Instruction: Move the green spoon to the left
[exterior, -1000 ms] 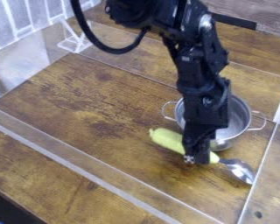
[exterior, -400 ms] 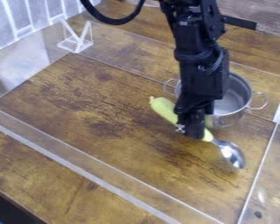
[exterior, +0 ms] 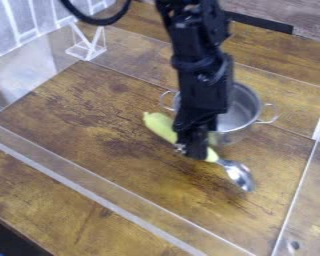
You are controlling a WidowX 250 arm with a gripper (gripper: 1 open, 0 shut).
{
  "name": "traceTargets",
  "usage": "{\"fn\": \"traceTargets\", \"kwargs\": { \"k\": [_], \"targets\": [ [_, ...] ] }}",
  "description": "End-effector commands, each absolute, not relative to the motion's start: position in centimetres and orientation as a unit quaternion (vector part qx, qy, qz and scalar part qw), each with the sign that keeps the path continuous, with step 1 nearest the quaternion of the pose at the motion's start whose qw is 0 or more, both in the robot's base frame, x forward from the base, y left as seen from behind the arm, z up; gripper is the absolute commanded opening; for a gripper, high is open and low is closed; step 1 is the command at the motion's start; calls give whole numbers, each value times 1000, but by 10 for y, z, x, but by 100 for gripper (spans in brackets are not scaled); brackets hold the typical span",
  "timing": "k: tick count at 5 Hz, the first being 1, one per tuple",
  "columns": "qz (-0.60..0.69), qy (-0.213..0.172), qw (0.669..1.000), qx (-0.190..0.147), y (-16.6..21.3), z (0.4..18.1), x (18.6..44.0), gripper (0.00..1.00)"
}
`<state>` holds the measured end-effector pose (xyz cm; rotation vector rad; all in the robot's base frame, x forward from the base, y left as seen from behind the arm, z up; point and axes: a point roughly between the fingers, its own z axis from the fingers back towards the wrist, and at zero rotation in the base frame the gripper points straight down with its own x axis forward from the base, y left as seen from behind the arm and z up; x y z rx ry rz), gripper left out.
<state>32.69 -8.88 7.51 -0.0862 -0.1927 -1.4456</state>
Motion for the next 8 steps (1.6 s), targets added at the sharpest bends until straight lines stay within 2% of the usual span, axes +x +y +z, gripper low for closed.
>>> {"fn": "traceTargets", "kwargs": {
  "k": [1, 3, 5, 7, 8],
  "targets": [
    [-650, -141, 747, -7, -77, 100, 331, 0],
    [-650, -147, 745, 0, -84, 84, 321, 0],
    [-618, -148, 772, 16, -77, 100, 320, 0],
    [-594, -150, 789, 29, -68, 90, 320, 0],
    [-575, -151, 803, 35, -67, 93, 320, 0]
  ]
}}
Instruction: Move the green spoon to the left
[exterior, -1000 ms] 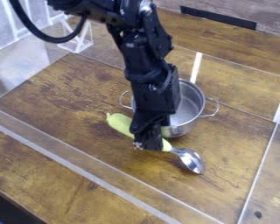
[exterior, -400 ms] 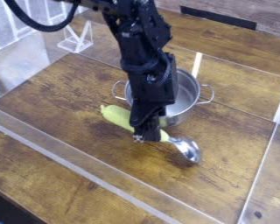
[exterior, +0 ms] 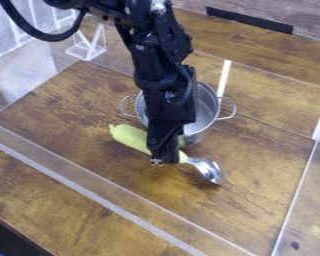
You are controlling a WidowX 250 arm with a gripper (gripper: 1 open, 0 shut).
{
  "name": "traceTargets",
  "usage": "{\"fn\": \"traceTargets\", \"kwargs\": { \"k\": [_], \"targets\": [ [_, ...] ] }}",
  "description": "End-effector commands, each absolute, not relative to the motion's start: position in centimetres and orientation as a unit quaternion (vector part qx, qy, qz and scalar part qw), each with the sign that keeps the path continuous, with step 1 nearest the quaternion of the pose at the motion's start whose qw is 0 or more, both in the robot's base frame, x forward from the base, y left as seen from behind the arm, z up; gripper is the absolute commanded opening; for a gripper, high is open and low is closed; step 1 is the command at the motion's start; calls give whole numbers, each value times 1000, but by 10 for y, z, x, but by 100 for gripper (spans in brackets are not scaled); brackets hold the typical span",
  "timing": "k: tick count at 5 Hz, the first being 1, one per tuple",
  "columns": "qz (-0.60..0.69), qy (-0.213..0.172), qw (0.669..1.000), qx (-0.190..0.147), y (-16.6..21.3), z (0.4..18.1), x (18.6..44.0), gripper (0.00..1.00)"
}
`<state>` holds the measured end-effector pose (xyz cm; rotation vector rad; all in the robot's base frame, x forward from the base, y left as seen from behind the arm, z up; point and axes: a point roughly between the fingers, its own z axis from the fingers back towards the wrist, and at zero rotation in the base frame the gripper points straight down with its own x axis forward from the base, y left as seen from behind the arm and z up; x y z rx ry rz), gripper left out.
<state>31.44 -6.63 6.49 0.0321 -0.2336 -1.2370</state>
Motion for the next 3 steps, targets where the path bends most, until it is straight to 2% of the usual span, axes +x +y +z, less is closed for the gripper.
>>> {"fn": "traceTargets", "kwargs": {
  "k": [1, 2, 3],
  "targets": [
    [-556, -150, 816, 41, -67, 97, 319, 0],
    [-540, -150, 827, 47, -59, 99, 318, 0],
    [-540, -141, 828, 47, -54, 111, 321, 0]
  ]
}}
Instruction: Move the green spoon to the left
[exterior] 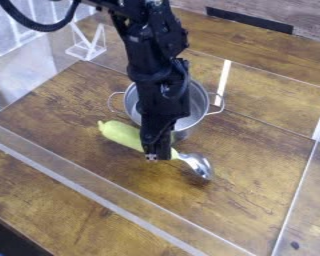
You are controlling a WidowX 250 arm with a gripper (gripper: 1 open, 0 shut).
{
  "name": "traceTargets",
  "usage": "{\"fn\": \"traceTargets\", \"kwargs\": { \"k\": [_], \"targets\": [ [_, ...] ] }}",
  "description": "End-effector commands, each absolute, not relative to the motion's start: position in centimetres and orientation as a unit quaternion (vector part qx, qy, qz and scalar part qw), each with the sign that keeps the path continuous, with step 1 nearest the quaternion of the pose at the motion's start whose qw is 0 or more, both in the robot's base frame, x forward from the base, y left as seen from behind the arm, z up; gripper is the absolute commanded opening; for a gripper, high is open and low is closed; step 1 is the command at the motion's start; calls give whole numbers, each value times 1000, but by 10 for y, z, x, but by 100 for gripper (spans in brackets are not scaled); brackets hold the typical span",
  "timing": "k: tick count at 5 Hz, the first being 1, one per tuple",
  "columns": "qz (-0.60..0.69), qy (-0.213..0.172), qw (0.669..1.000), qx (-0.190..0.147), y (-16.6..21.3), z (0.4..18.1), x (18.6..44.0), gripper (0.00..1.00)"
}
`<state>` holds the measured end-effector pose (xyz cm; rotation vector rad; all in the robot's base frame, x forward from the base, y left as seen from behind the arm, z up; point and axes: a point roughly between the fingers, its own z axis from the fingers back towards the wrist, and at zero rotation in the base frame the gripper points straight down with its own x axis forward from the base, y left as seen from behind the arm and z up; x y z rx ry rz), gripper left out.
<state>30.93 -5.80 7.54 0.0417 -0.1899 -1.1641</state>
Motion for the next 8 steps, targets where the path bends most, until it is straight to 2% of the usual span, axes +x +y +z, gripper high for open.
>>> {"fn": "traceTargets", "kwargs": {
  "k": [1, 3, 4, 5, 7, 8],
  "targets": [
    [-541, -135, 829, 48, -48, 121, 325, 0],
    [-526, -115, 840, 66, -14, 140, 334, 0],
    [-512, -115, 849, 68, 14, 142, 331, 0],
    [-496, -122, 857, 66, 26, 141, 321, 0],
    [-427, -140, 891, 67, 26, 129, 309, 0],
    [-412, -153, 896, 59, 23, 139, 314, 0]
  ]
}}
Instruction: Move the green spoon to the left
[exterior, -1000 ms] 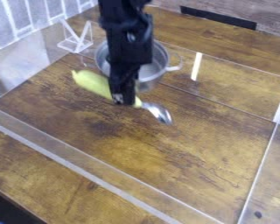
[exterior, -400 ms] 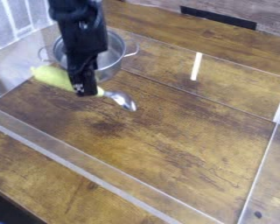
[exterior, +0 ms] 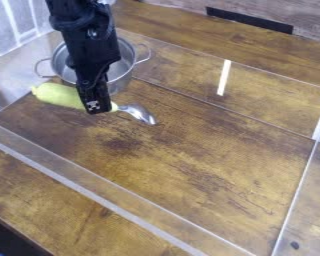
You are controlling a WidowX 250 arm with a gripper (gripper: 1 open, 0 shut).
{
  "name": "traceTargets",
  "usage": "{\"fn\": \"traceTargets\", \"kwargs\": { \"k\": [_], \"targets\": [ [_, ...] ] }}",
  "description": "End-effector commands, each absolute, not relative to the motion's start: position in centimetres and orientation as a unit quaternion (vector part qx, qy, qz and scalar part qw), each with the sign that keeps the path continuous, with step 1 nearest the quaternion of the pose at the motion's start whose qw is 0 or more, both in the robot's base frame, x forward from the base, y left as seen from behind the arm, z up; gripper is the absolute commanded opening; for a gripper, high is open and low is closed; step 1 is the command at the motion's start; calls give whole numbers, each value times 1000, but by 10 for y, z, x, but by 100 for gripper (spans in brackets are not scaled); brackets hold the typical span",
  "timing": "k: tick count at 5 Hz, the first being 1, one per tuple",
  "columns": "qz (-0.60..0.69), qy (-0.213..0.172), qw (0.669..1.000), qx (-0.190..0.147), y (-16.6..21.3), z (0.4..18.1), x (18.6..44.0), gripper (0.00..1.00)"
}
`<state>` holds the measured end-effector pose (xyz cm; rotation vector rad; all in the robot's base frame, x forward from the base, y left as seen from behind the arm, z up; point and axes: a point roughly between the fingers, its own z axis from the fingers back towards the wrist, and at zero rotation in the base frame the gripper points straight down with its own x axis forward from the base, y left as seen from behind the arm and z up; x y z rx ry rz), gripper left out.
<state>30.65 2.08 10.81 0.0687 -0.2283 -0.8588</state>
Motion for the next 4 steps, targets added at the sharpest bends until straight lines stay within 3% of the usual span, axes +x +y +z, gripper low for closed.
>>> {"fn": "traceTargets", "kwargs": {
  "k": [1, 4],
  "targets": [
    [-396, -166, 901, 51, 20, 149, 319, 0],
    [-382, -182, 906, 33, 5, 139, 316, 0]
  ]
}}
